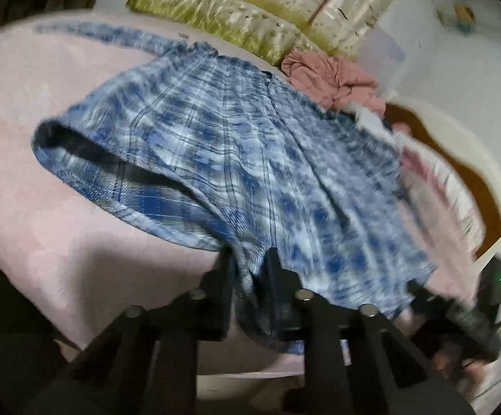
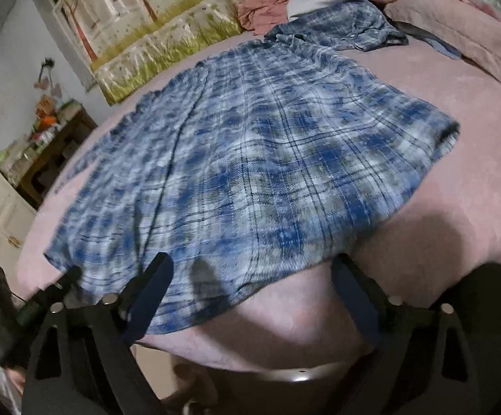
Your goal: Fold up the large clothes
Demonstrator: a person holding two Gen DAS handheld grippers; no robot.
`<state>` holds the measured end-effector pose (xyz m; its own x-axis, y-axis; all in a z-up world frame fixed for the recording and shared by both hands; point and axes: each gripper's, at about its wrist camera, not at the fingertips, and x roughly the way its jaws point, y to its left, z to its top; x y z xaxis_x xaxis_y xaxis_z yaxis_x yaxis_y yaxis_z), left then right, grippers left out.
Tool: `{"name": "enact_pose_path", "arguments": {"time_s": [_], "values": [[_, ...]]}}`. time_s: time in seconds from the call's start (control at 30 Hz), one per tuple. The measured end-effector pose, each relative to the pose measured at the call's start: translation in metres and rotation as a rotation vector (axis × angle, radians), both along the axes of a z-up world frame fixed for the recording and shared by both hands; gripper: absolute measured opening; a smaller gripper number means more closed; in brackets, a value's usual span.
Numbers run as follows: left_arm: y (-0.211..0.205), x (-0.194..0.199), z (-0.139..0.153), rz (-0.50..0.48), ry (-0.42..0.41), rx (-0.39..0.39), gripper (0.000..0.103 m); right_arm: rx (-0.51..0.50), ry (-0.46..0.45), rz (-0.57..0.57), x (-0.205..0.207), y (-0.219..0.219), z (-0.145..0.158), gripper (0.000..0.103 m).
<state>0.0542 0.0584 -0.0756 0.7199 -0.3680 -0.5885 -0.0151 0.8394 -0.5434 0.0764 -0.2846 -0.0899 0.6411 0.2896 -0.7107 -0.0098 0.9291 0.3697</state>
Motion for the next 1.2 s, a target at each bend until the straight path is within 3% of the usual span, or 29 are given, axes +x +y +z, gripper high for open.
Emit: {"name": "enact_pose_path", "arguments": {"time_s": [0.03, 0.07, 0.13, 0.17, 0.23, 0.3, 0.33, 0.4, 0.47, 0.57, 0.7, 0.8, 0.83, 0.9, 0.93, 0.97, 1.0, 1.03, 1.07, 1.13, 1.2], "values": [[0.005, 0.003, -0.002, 0.008, 0.008, -0.025, 0.009, -0.018, -0.011, 0.002, 0.001, 0.002, 0.002, 0.072], [0.007, 0.002, -0.001, 0.012, 0.005, -0.037, 0.008, -0.036, -0.022, 0.002, 0.003, 0.004, 0.003, 0.043], [0.005, -0.003, 0.008, 0.026, -0.032, -0.003, 0.008, -0.029, -0.031, -0.002, 0.008, 0.002, 0.005, 0.004], [0.001, -0.007, 0.016, 0.027, -0.064, 0.044, 0.008, -0.004, -0.043, -0.008, 0.009, -0.001, 0.007, 0.003], [-0.015, -0.02, 0.041, 0.039, -0.173, 0.227, 0.007, 0.017, -0.126, -0.035, 0.0, -0.008, 0.02, 0.003], [-0.029, -0.023, 0.06, 0.018, -0.239, 0.362, 0.007, -0.093, -0.247, -0.047, -0.009, -0.004, 0.043, 0.003], [-0.034, -0.019, 0.067, 0.009, -0.234, 0.403, 0.007, -0.149, -0.29, -0.042, -0.01, 0.0, 0.053, 0.003], [-0.043, -0.003, 0.085, -0.01, -0.208, 0.443, 0.007, -0.289, -0.341, -0.003, 0.003, 0.015, 0.068, 0.003], [-0.051, 0.02, 0.096, -0.017, -0.194, 0.505, 0.007, -0.384, -0.324, 0.024, 0.031, 0.024, 0.074, 0.003], [-0.056, 0.064, 0.094, 0.001, -0.157, 0.592, 0.007, -0.311, -0.252, 0.029, 0.081, 0.021, 0.077, 0.003], [-0.045, 0.123, 0.066, -0.026, -0.106, 0.533, 0.007, -0.283, -0.208, 0.031, 0.132, 0.025, 0.061, 0.003], [-0.038, 0.144, 0.045, -0.051, -0.121, 0.495, 0.007, -0.275, -0.159, 0.053, 0.153, 0.025, 0.041, 0.004], [-0.037, 0.147, 0.038, -0.064, -0.132, 0.504, 0.007, -0.256, -0.142, 0.06, 0.159, 0.02, 0.035, 0.009], [-0.035, 0.147, 0.031, -0.065, -0.146, 0.489, 0.009, -0.247, -0.124, 0.045, 0.163, 0.01, 0.031, 0.027], [-0.032, 0.148, 0.03, -0.069, -0.149, 0.469, 0.011, -0.255, -0.13, 0.027, 0.161, 0.006, 0.032, 0.041], [-0.029, 0.145, 0.032, -0.071, -0.159, 0.448, 0.022, -0.261, -0.151, 0.009, 0.158, 0.001, 0.036, 0.058], [-0.025, 0.14, 0.036, -0.064, -0.183, 0.434, 0.048, -0.262, -0.181, -0.007, 0.152, -0.004, 0.041, 0.066], [-0.019, 0.132, 0.041, -0.042, -0.218, 0.433, 0.067, -0.26, -0.217, -0.026, 0.146, -0.011, 0.047, 0.078], [-0.016, 0.126, 0.046, -0.015, -0.243, 0.446, 0.098, -0.256, -0.247, -0.044, 0.14, -0.016, 0.053, 0.084], [-0.005, 0.104, 0.06, 0.06, -0.321, 0.484, 0.103, -0.246, -0.306, -0.077, 0.125, -0.032, 0.063, 0.088], [0.005, 0.096, 0.068, 0.071, -0.333, 0.498, 0.103, -0.261, -0.333, -0.128, 0.115, -0.048, 0.069, 0.093]]}}
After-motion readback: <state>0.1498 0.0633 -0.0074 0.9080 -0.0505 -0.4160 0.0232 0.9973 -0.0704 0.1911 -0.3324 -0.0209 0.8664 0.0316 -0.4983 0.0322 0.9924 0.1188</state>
